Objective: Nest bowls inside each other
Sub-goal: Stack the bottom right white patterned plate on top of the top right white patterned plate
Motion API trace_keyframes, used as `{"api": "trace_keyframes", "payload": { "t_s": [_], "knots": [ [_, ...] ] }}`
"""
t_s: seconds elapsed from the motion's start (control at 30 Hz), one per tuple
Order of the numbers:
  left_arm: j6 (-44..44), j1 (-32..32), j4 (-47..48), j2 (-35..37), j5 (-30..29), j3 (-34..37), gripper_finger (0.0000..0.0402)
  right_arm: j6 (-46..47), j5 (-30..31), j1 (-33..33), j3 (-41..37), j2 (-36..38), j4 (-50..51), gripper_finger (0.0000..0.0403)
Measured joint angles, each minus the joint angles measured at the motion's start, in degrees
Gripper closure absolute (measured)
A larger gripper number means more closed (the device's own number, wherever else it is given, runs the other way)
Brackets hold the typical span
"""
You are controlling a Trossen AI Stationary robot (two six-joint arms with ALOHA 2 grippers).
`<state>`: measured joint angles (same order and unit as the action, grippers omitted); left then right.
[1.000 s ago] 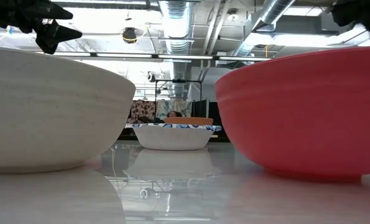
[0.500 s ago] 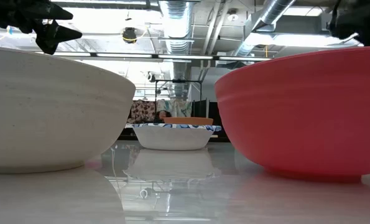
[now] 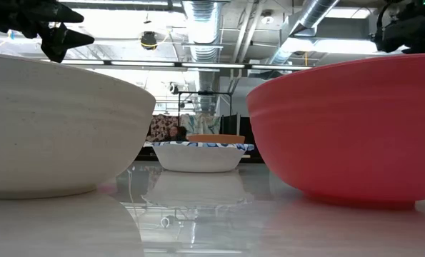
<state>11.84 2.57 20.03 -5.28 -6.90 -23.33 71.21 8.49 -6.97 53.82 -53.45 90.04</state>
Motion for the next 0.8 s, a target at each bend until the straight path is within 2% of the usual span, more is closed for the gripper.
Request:
{"api": "trace_keyframes", "payload": {
  "t_s": [0.23, 0.53, 0.8],
  "knots": [
    [1.22, -0.01, 0.04, 0.00, 0.04, 0.00, 0.0154, -5.26, 0.44, 2.96, -0.02, -1.30, 0.02, 0.0388],
    [1.29, -0.02, 0.20, 0.02, 0.20, 0.00, 0.0154, -8.62, -0.79, 5.78, -0.02, -2.15, 0.00, 0.0328],
    [1.44, -0.01, 0.70, 0.02, 0.24, 0.00, 0.0154, -10.21, -1.09, 7.80, -0.02, -2.15, -0.04, 0.0294]
  ]
}}
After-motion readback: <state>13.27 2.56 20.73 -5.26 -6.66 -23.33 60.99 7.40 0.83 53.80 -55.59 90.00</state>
